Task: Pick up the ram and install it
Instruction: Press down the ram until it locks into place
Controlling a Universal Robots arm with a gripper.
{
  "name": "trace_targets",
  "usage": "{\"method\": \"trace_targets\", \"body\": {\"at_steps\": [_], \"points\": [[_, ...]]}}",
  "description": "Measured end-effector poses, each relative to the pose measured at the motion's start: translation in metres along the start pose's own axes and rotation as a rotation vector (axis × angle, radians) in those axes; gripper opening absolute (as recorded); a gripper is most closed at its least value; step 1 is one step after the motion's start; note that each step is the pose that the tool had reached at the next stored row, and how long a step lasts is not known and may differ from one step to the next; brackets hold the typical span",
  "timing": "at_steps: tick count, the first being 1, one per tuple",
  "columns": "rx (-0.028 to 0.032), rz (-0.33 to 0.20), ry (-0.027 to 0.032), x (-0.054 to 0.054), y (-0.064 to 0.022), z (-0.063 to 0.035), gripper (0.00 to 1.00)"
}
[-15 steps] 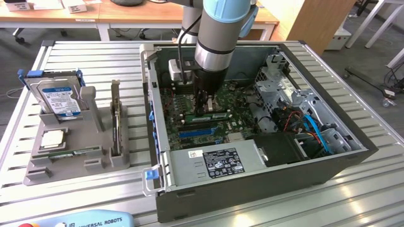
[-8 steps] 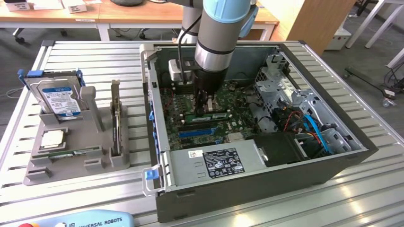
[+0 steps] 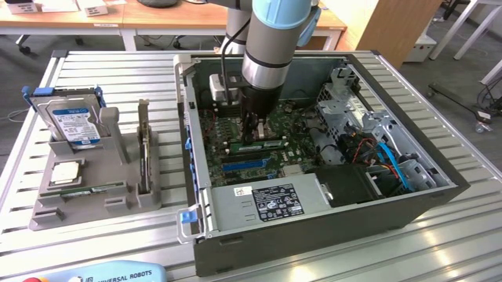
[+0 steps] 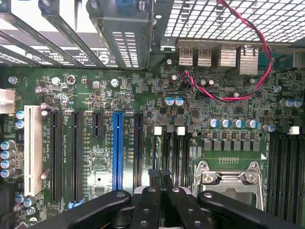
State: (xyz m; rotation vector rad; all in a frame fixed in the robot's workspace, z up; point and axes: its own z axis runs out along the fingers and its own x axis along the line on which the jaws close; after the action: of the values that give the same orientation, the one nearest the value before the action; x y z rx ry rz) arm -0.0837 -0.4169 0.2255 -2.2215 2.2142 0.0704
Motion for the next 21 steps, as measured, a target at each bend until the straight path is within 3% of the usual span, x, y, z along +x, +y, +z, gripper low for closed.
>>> {"method": "trace_targets", "body": {"at_steps": [21], "points": [[-0.0002, 0.0, 0.0004, 0.0001, 0.0, 0.0026, 0.1]]}}
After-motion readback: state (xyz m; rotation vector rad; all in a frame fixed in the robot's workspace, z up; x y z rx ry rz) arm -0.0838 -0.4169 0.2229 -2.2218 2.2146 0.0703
